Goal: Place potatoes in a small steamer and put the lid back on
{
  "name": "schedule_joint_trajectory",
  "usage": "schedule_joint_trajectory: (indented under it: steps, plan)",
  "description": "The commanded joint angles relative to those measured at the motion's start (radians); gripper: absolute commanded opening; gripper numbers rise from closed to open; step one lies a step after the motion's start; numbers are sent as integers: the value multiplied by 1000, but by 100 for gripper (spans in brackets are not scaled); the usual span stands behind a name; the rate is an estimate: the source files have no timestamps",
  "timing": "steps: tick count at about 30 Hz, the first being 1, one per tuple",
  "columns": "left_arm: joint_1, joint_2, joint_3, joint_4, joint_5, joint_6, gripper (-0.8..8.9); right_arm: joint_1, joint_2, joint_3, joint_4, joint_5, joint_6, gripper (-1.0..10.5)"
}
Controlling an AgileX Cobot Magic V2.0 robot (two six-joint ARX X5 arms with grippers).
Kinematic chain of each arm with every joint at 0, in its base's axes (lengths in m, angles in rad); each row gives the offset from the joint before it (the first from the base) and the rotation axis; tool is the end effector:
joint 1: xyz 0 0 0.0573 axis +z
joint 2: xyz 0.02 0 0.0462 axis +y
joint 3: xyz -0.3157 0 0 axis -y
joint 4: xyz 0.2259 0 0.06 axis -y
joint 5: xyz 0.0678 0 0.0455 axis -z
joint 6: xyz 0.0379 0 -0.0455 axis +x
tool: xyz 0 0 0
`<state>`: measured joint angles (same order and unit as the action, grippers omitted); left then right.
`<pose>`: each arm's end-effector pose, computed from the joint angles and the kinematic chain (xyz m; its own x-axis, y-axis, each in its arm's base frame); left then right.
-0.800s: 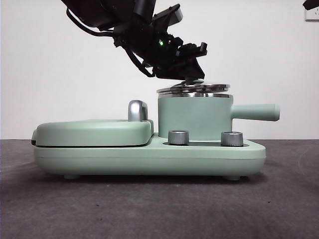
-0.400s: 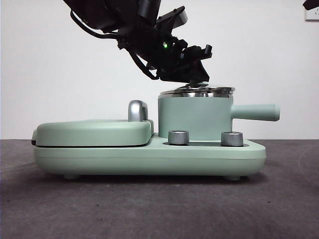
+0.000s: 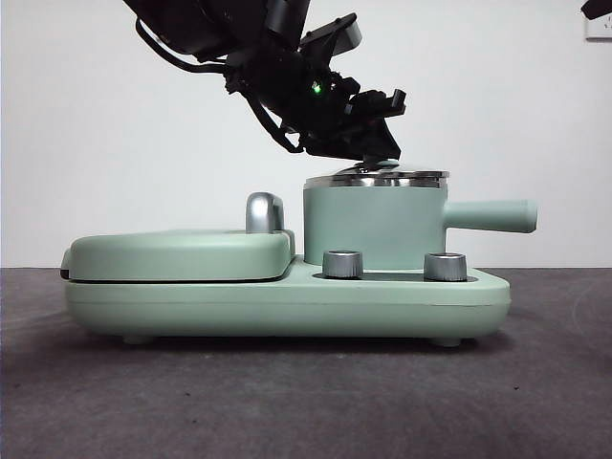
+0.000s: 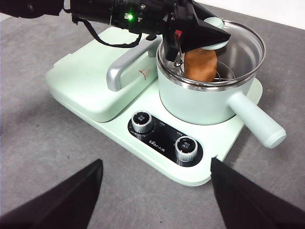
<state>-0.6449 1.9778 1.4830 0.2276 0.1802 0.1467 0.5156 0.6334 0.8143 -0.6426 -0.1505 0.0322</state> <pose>0.3744 -0.2901 0.3112 0.6506 -0.7136 -0.2598 0.7525 0.6518 0.0942 0.0591 0.0401 0.3431 0.6962 0.5669 -0.4404 -0.5915 0.8006 0.0956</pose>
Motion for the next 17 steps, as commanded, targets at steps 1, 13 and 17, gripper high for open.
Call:
schedule_joint_trajectory:
  steps: [1,13,17]
  plan:
    - [-10,20,31,2,-2,38,14,6,5,6,5,1,-7,357]
    - [-10,20,31,-43,-8,44,15,6,5,6,5,1,-7,357]
    - [-10,20,31,-45,-8,44,14,6,5,6,5,1,-6,357]
